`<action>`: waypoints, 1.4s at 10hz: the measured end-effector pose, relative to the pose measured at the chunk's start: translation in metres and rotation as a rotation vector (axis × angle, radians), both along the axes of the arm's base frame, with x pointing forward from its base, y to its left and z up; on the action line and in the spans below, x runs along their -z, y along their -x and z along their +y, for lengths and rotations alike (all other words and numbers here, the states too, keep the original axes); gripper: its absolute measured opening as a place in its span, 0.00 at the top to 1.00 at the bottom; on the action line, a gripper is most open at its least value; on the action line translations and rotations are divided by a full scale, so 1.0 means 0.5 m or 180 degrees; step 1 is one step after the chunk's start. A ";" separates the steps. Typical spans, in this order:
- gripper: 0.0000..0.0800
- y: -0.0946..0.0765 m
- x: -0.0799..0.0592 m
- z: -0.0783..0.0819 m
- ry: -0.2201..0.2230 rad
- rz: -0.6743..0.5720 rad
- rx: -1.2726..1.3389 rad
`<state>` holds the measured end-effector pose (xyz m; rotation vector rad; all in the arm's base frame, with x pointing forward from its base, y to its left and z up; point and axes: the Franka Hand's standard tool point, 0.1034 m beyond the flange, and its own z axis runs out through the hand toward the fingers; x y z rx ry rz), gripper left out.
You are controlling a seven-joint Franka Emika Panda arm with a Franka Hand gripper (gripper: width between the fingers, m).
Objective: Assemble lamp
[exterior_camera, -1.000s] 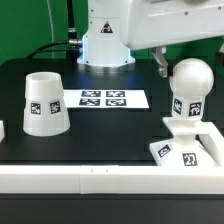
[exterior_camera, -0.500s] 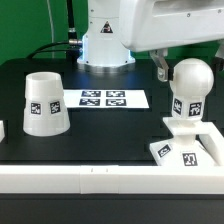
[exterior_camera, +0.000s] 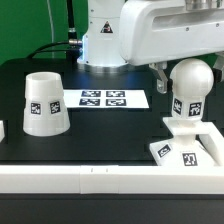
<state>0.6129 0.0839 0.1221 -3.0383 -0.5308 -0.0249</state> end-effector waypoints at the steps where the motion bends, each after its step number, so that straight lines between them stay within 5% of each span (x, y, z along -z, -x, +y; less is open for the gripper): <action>1: 0.28 0.000 0.000 0.000 0.0000 0.0000 0.0002; 6: 0.28 0.000 0.000 0.001 -0.0017 0.0001 0.0107; 14: 0.28 -0.012 0.002 -0.013 -0.0183 0.0066 0.2634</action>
Offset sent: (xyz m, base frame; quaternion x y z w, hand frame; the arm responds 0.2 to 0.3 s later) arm 0.0000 0.0000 0.0000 0.0000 0.0000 0.0000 1.0000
